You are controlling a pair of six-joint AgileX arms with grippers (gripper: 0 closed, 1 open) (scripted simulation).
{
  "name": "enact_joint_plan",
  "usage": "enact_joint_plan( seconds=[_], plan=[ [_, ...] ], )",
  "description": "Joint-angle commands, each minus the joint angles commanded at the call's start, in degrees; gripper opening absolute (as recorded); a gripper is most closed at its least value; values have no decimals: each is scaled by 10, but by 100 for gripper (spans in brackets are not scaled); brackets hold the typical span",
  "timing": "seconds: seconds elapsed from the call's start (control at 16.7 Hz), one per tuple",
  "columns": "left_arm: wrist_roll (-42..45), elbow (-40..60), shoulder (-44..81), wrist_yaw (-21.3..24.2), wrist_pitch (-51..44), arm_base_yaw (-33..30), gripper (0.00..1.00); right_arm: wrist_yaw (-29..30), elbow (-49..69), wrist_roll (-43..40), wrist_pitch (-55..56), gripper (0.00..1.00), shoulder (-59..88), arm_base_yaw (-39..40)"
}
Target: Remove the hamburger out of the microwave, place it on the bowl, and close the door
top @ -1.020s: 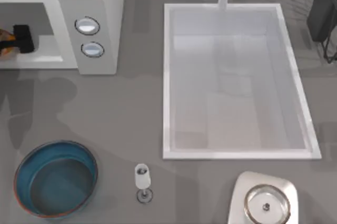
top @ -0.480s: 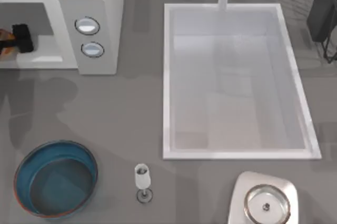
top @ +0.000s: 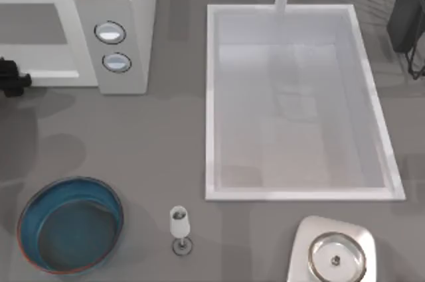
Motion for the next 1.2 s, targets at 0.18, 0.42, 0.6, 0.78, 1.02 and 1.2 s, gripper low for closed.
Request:
enact_joint_plan(
  seconds=[0.18, 0.42, 0.6, 0.78, 1.02, 1.2],
  plan=[
    [8, -126, -39, 21, 77, 23, 0, 0, 0, 0, 0, 100, 0, 0],
    [17, -267, -86, 47, 169, 51, 0, 0, 0, 0, 0, 100, 0, 0],
    [21, -314, -106, 57, 206, 62, 0, 0, 0, 0, 0, 100, 0, 0],
    [21, -318, -108, 58, 209, 63, 0, 0, 0, 0, 0, 100, 0, 0],
    [22, -314, -113, 57, 200, 59, 0, 0, 0, 0, 0, 100, 0, 0],
    [21, -308, -163, 56, 148, 59, 0, 0, 0, 0, 0, 100, 0, 0]
  ],
)
